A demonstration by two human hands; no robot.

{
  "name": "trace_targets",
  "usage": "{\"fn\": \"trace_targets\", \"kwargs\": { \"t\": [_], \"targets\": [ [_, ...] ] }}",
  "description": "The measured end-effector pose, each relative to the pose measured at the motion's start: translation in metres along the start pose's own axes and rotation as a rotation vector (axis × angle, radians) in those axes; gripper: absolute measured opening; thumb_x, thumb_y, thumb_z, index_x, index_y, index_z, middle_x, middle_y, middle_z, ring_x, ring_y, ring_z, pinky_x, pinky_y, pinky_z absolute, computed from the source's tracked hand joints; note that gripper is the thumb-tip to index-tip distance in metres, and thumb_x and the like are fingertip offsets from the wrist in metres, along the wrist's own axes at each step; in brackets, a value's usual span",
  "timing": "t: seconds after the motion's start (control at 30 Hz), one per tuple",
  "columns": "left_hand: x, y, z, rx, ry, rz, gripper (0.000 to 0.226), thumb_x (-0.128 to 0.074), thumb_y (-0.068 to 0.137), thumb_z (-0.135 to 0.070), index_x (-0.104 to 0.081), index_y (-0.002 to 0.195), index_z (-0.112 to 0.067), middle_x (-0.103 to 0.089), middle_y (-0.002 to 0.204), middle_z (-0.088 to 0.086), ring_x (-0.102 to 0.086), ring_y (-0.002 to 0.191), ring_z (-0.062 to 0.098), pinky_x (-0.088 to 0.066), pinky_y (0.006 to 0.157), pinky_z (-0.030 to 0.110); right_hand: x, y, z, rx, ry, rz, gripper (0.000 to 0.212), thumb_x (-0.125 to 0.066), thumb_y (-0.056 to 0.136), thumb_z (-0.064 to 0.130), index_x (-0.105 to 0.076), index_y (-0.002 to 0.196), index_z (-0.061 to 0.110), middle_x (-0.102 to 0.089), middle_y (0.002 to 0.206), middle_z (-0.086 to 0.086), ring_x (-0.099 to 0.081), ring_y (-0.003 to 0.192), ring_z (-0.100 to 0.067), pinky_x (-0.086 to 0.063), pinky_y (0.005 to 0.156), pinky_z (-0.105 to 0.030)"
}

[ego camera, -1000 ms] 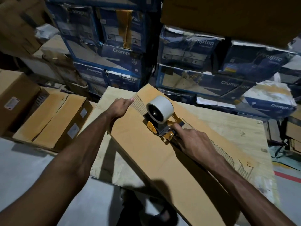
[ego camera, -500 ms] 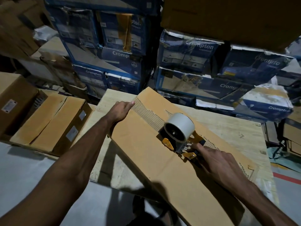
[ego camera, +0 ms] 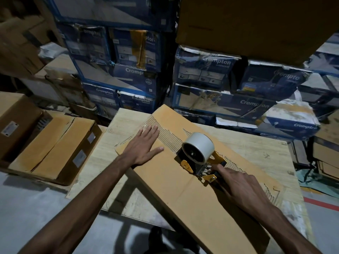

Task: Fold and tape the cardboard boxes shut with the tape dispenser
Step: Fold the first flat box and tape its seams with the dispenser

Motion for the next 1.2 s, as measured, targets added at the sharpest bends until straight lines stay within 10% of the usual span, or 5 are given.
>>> {"fn": "trace_targets", "kwargs": {
  "t": [0.47, 0.7, 0.87, 1.07, 1.2],
  "targets": [
    [0.001, 0.005, -0.006, 0.037, -0.015, 0.036, 0.081, -0.009, 0.101, -0.075, 0.012, 0.163, -0.027, 0.016, 0.169, -0.011, 0.015, 0.156, 0.008, 0.008, 0.129, 0.043, 0.016, -0.003, 0.008, 0.025, -0.007, -0.054, 0.061, 0.0, 0.085, 0.062, -0.032, 0.131, 0.038, -0.062, 0.093, 0.006, -0.042, 0.059, -0.003, -0.035, 0.053, -0.023],
    [0.007, 0.011, 0.012, 0.08, -0.02, 0.013, 0.081, -0.007, 0.101, -0.074, 0.01, 0.164, -0.026, 0.014, 0.169, -0.011, 0.016, 0.153, 0.001, 0.01, 0.128, 0.04, 0.015, -0.034, -0.025, 0.039, -0.138, -0.067, 0.038, -0.051, 0.091, 0.046, -0.047, 0.127, 0.035, -0.069, 0.084, 0.006, -0.04, 0.046, -0.007, -0.016, 0.042, -0.014],
    [0.006, 0.012, 0.012, 0.071, -0.017, 0.007, 0.086, -0.005, 0.099, -0.077, 0.007, 0.165, -0.024, 0.013, 0.17, -0.01, 0.013, 0.156, 0.004, 0.008, 0.129, 0.042, 0.008, -0.068, -0.049, 0.0, -0.173, -0.004, 0.068, -0.092, 0.067, 0.025, -0.055, 0.124, 0.033, -0.069, 0.081, 0.006, -0.04, 0.042, -0.005, -0.017, 0.038, -0.011],
    [0.006, 0.012, 0.011, 0.065, -0.037, -0.008, 0.091, -0.005, 0.095, -0.082, 0.006, 0.165, -0.025, 0.011, 0.171, -0.01, 0.011, 0.157, 0.006, 0.009, 0.128, 0.041, 0.015, -0.105, -0.068, -0.099, -0.164, 0.033, 0.076, -0.099, 0.057, 0.024, -0.057, 0.121, 0.036, -0.071, 0.08, 0.01, -0.027, 0.046, -0.002, -0.008, 0.042, -0.008],
    [0.008, 0.007, 0.004, 0.024, 0.004, -0.013, 0.093, -0.004, 0.092, -0.085, 0.008, 0.164, -0.027, 0.016, 0.17, -0.009, 0.014, 0.158, 0.011, 0.01, 0.128, 0.043, 0.013, -0.11, -0.068, -0.109, -0.125, 0.045, 0.071, -0.095, 0.065, 0.025, -0.056, 0.124, 0.036, -0.074, 0.09, 0.012, -0.051, 0.044, -0.003, -0.01, 0.044, -0.007]
  ]
}}
Point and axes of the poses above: each hand's wrist, its own y-axis towards the middle knuckle, its own x-axis out of the back of the hand, z = x × y, the point moved 10 cm from there along y, towards the middle knuckle
